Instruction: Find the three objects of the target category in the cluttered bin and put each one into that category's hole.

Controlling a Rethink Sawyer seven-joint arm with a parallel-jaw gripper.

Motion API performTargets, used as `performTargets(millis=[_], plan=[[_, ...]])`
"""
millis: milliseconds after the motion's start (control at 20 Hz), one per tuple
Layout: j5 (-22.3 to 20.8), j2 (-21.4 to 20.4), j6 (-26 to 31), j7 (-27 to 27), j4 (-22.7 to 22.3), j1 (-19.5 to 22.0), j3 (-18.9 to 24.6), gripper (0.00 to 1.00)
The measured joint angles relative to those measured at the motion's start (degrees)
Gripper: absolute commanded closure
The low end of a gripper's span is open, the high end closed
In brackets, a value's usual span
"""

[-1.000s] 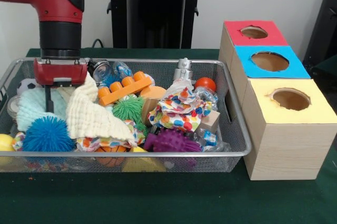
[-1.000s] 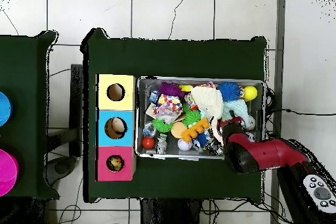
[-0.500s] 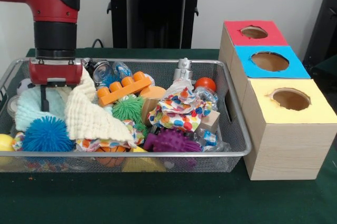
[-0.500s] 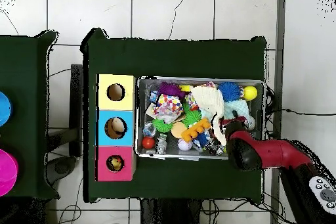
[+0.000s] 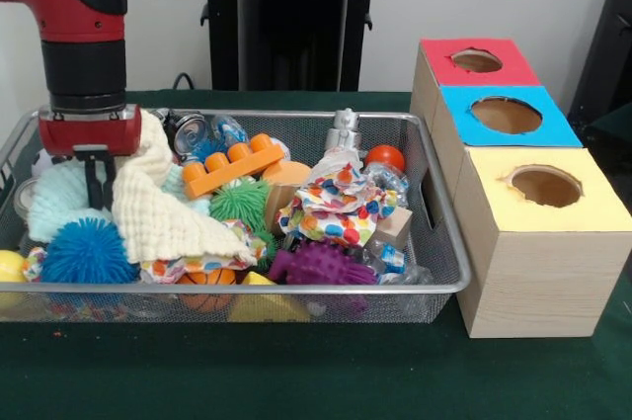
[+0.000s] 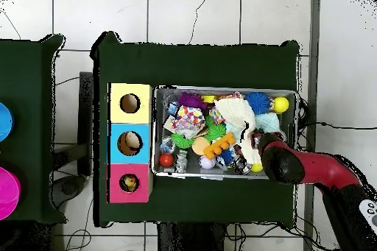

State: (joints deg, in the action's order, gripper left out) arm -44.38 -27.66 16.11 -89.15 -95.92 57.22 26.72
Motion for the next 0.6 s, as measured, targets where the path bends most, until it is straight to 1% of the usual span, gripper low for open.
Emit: performTargets(millis=[150, 450, 600], plan=[[0.07, 0.3, 1.75, 0.0, 0.39, 0.51, 0.95, 1.0], [0.03, 0.37, 2.13, 0.0, 0.41, 0.85, 1.5, 1.0], [0.62, 0.24, 3.28, 0.0, 0.12, 1.27, 2.27, 1.0]])
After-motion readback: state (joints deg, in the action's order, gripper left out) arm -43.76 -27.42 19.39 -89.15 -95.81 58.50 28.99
